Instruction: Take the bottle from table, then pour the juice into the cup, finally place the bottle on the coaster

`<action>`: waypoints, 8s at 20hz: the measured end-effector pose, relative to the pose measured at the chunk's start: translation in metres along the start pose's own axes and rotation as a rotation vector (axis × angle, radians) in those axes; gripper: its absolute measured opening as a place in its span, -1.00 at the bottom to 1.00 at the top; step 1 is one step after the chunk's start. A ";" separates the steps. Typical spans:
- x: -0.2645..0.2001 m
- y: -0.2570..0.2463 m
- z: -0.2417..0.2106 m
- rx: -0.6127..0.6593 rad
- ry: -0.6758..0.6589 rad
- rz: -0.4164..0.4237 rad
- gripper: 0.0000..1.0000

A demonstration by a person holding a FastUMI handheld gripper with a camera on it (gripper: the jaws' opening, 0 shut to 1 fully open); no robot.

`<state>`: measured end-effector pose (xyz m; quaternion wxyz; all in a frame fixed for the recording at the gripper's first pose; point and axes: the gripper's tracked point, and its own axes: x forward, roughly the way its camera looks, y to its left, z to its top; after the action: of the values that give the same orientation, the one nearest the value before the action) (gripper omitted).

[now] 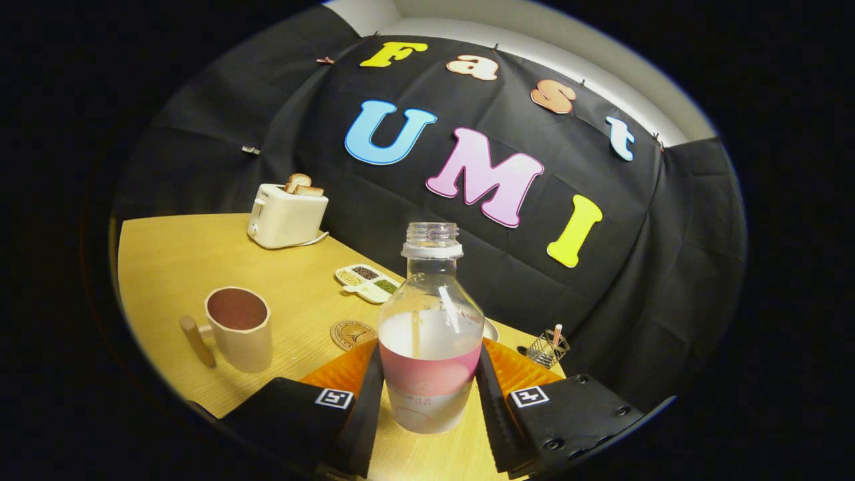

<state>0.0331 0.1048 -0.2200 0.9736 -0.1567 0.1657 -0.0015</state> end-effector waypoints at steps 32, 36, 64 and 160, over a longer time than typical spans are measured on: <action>0.011 0.077 -0.011 -0.880 0.108 0.040 0.39; 0.013 0.080 -0.011 -0.951 0.105 0.045 0.38; 0.025 0.083 -0.020 -1.240 0.065 0.069 0.39; 0.034 0.102 0.029 -1.696 -0.226 0.058 0.38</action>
<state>0.0697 0.2086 -0.2364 0.5377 -0.8270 0.0167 0.1637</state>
